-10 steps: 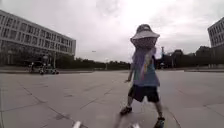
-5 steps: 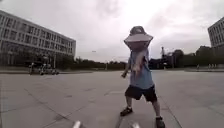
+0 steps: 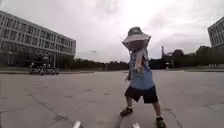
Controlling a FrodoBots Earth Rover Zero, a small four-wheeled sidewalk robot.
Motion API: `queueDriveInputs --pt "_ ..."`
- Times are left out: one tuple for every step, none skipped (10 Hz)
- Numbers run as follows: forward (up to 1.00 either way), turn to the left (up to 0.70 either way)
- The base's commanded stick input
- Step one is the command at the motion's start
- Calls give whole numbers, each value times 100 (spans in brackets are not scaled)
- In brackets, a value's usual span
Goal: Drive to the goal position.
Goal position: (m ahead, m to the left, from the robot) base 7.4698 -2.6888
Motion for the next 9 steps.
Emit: queueDriveInputs --pt "6 0" --pt "6 0" --pt "6 0" --pt "6 0" --pt "6 0" --pt "6 0" --pt "6 0" --pt "6 0" --pt "6 0"
